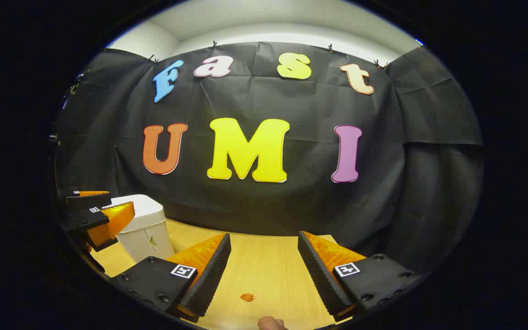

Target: Press the lid of the desktop garbage bin to open it, pick up the crumpled paper on the desktop and throw it into the bin, then pick up the pop can on the desktop and drop it into the bin, and finally close the garbage bin lid.

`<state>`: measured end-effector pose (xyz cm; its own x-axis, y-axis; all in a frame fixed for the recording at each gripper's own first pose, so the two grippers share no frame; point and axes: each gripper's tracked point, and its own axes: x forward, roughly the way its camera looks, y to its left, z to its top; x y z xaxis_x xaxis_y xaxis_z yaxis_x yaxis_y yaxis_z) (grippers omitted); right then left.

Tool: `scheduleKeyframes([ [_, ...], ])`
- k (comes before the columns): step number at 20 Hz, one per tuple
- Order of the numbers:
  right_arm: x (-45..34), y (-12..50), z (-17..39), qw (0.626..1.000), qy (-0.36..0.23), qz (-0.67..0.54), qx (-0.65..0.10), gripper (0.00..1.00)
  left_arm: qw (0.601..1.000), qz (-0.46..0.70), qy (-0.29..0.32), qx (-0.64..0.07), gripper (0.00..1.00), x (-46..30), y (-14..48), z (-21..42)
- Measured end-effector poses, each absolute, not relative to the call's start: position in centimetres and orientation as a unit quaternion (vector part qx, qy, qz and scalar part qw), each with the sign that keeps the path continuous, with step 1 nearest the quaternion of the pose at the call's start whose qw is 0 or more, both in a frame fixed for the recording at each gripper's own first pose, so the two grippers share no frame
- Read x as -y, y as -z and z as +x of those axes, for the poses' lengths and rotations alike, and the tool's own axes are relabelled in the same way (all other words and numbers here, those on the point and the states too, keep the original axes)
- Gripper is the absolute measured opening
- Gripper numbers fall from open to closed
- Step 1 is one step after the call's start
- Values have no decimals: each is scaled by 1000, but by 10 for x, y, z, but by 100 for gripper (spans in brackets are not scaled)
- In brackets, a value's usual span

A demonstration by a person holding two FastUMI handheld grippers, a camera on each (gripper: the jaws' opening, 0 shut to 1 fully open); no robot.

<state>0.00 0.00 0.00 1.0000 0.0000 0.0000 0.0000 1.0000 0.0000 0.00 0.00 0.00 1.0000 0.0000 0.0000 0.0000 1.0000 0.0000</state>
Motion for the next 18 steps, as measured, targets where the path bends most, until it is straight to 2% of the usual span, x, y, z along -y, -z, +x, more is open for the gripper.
scheduleKeyframes([
  [9,18,6,4,1000,-3,12,-11,94,1000,-11,-16,-21,96,4,12,-4],
  [18,3,16,13,999,-37,-3,-17,93,999,-3,-32,-22,96,2,17,-2],
])
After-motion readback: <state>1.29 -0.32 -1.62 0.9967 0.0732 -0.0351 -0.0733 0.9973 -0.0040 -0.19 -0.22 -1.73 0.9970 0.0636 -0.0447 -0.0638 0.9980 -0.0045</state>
